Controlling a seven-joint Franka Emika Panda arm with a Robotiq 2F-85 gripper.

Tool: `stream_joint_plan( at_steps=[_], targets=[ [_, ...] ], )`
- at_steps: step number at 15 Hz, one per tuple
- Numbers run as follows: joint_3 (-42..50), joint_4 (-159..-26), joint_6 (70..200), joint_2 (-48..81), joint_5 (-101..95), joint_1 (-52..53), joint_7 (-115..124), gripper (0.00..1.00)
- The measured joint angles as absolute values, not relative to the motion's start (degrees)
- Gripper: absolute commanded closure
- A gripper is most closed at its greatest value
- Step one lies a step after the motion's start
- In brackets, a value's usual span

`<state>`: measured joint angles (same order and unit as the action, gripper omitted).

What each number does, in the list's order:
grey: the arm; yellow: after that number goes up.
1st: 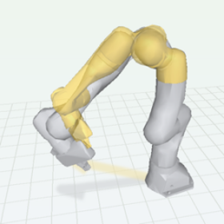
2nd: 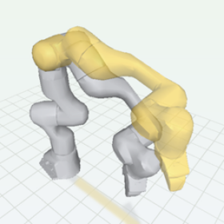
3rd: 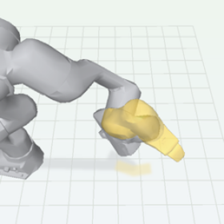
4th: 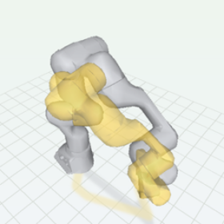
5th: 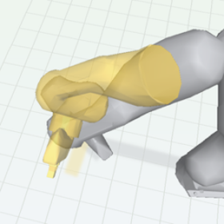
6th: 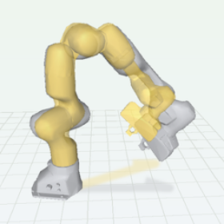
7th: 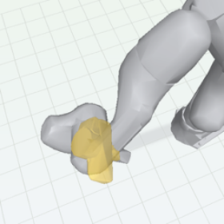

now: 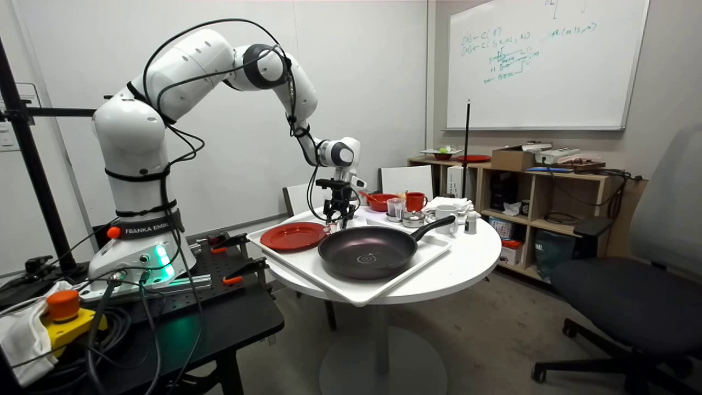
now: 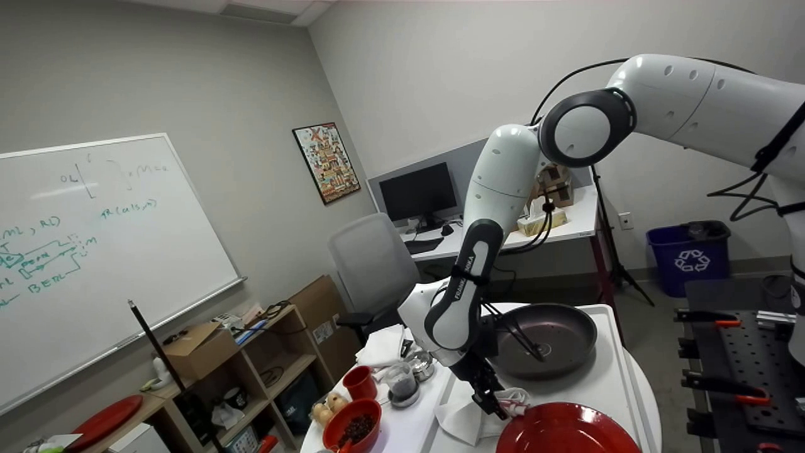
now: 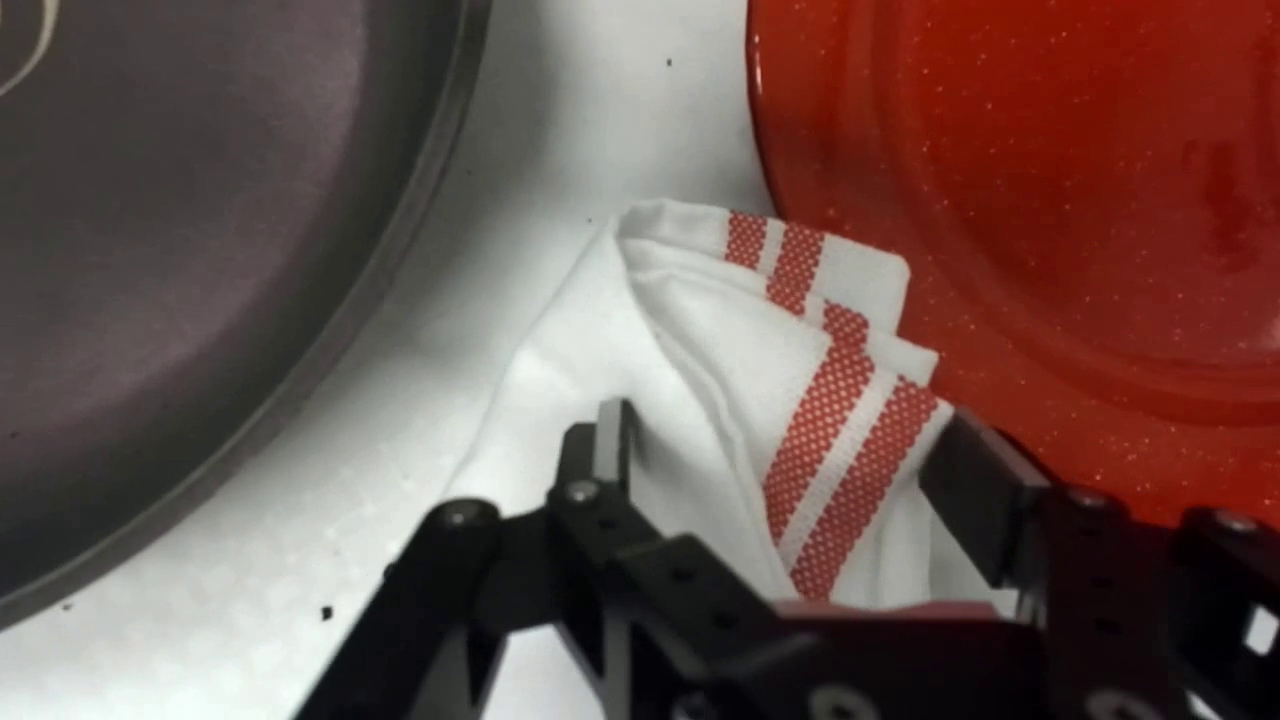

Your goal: Use the white towel to wipe the pan

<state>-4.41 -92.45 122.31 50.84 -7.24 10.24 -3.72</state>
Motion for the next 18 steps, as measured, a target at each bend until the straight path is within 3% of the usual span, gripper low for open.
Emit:
stream_joint_plan(
  at_steps=[4,6,13,18],
  targets=[
    [-4.4,-91.8,122.2,51.1,-7.2,10.1,-3.9,0.87],
    [-4.4,-91.4,122.1,51.1,-7.2,10.0,-4.1,0.95],
    [-4.8,-90.9,122.8,49.4,-7.2,9.8,-5.0,0.92],
    [-6.8,-94.8,125.4,39.8,-7.2,9.8,-5.9,0.92]
  ],
)
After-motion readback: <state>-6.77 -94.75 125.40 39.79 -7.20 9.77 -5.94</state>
